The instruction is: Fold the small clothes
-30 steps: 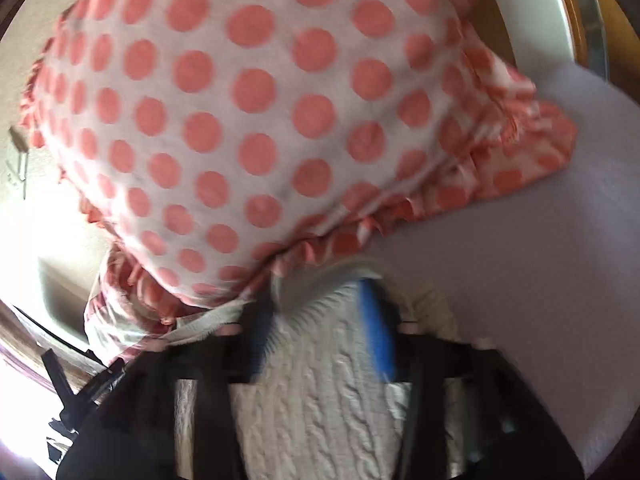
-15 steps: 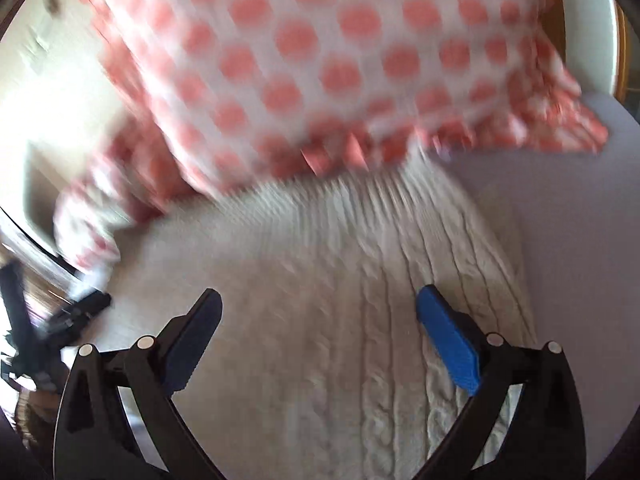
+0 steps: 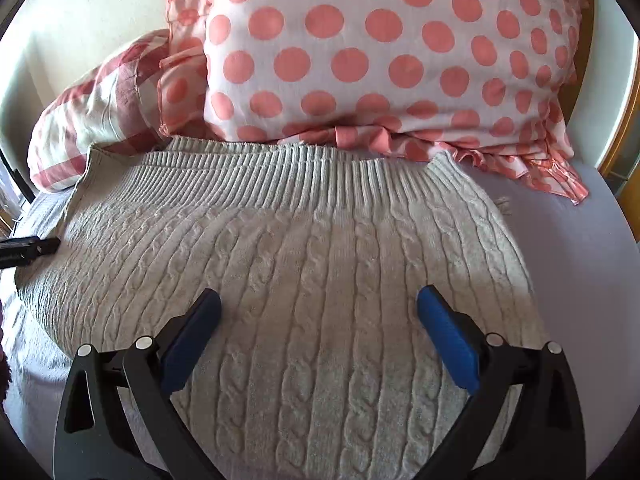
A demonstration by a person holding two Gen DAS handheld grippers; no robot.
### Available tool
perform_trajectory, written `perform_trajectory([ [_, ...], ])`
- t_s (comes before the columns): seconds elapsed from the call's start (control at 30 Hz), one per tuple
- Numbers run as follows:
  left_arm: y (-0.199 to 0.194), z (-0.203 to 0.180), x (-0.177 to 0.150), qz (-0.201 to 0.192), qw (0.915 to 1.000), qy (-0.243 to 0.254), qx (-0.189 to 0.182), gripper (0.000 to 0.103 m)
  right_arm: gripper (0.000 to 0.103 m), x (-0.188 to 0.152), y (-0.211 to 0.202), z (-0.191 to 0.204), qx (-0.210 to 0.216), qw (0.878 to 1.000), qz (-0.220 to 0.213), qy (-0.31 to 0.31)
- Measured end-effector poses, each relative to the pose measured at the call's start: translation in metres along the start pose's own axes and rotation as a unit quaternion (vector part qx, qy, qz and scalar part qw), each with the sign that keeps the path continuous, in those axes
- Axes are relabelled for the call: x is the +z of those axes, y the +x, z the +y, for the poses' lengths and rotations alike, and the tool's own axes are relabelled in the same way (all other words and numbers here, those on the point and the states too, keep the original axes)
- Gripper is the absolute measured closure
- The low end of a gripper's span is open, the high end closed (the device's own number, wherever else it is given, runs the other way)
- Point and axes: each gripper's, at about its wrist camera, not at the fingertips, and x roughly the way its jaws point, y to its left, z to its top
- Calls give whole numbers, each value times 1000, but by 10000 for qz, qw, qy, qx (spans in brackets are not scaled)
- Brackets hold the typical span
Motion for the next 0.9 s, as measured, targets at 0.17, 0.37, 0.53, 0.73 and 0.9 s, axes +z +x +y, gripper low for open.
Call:
perform_trajectory([
  [0.17,13,-10,14,48,9999,-66,-130,17,2,0,-2,0,15,9999,-122,-55],
  [0.37,21,16,29,112,9957,-502,-775,14,2,-4,-6,-5,179,9996,-216,35],
  [0.53,20,31,33,-10,9894,-648,-1303,9,2,-6,-7,-6,211,9995,-239,37],
  [0.73,18,7,35,-25,9895,-596,-1317,42,2,-6,-5,-6,219,9994,-263,23],
  [0.9,20,-2,33,17,9923,-603,-1086,62,2,-6,-6,-6,209,9995,-235,27],
])
